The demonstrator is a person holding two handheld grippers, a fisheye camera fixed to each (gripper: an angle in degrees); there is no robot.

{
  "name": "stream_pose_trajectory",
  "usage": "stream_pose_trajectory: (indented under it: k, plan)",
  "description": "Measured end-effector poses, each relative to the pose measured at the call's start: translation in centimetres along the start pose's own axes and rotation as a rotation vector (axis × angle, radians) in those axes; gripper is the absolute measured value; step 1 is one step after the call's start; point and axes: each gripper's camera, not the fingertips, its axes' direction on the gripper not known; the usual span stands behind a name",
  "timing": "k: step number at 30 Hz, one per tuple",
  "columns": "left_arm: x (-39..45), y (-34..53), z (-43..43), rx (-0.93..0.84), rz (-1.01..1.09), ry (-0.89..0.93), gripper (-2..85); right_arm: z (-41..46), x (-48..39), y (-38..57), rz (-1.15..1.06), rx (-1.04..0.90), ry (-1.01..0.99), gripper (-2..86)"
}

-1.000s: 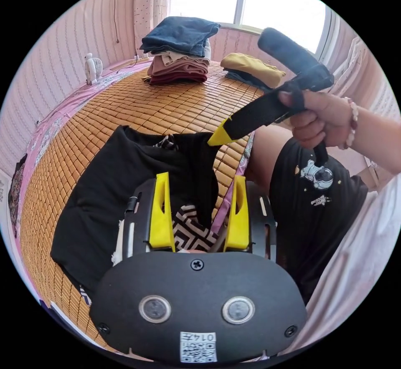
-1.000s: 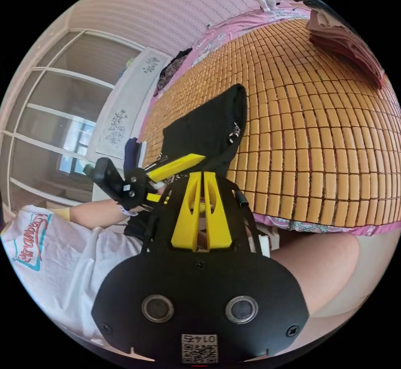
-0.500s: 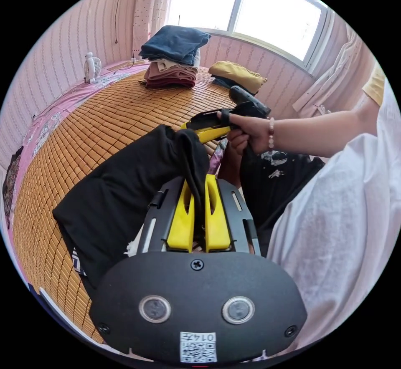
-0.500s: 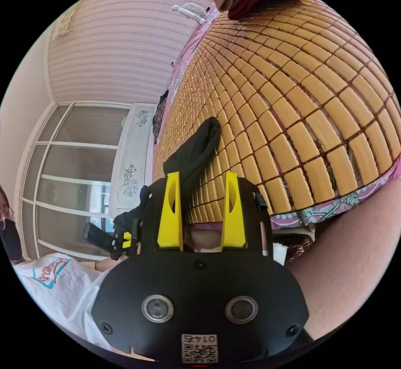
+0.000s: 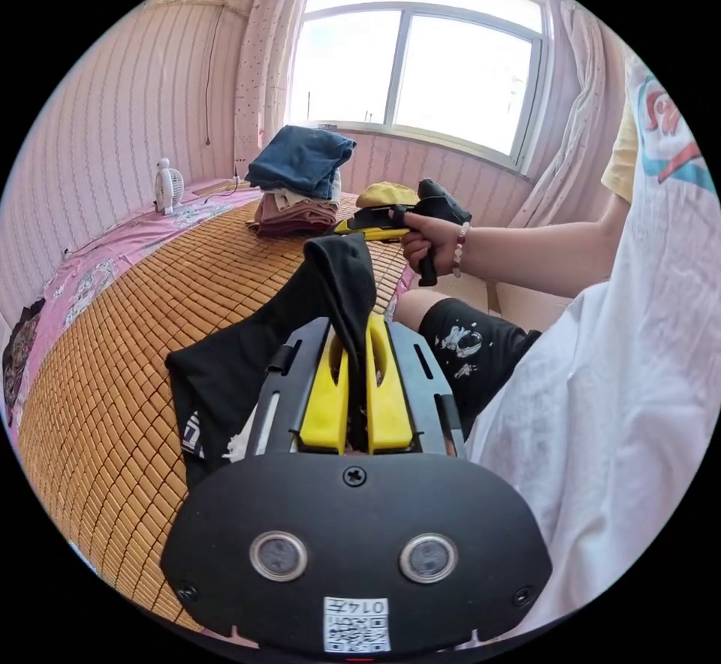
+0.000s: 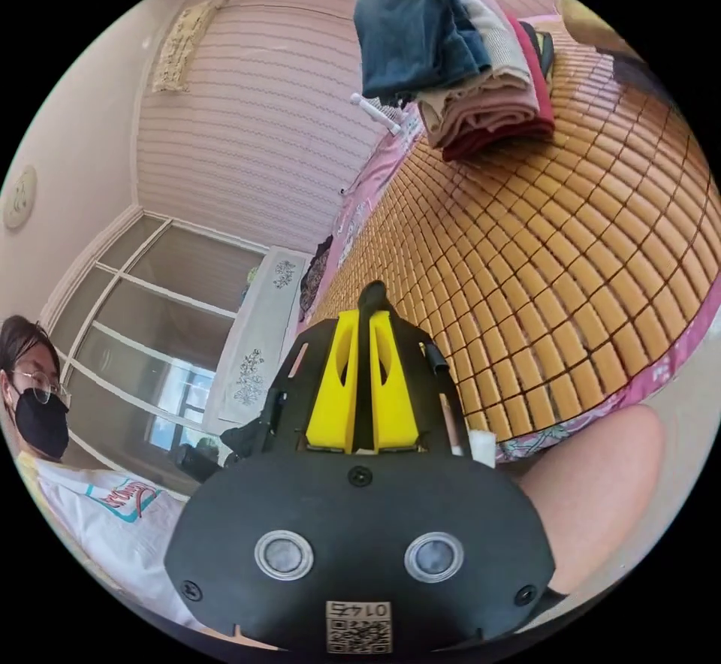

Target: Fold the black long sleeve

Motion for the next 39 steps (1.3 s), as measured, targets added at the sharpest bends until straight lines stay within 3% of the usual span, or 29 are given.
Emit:
stream_pose_trajectory:
  k: [6,13,17,21,27,31,39]
  plan:
    - [-1.3,0.8,-0.8,0.040,-0.099,-0.023,1.6,3.6,-8.1,-2.1,-0.217,-0.110,0.182,2.6]
    - [-7.8,7.1,-2.7,-0.064,-0.520,-0.239,5.0,21.2,-14.1,-2.8,-0.423,-0.396,0.261,9.6]
    - [-11.2,10.6,-3.2,-0.168,-0.737,-0.311,8.4,26.1,-15.7,-2.2,-0.564,-0.526,0.298,11.2]
    - [-12.1,10.3,-4.2,-0.135,-0.750,-0.323,9.1,28.0,-17.2,-2.5,-0.686,-0.532,0.450,11.1]
    - [-12.8,7.0,-1.8,-0.185,-0.654,-0.324,8.5,32.4,-16.4,-2.5,-0.657,-0.690,0.555,7.8]
    - [-13.1,6.2,1.0,-0.367,-0.635,-0.338,1.0,32.9,-17.9,-2.4,-0.667,-0.702,0.495,2.8]
    - [-10.5,4.5,-3.8,-0.257,-0.570,-0.335,-0.8,29.5,-23.0,-1.8,-0.892,-0.600,0.300,1.0]
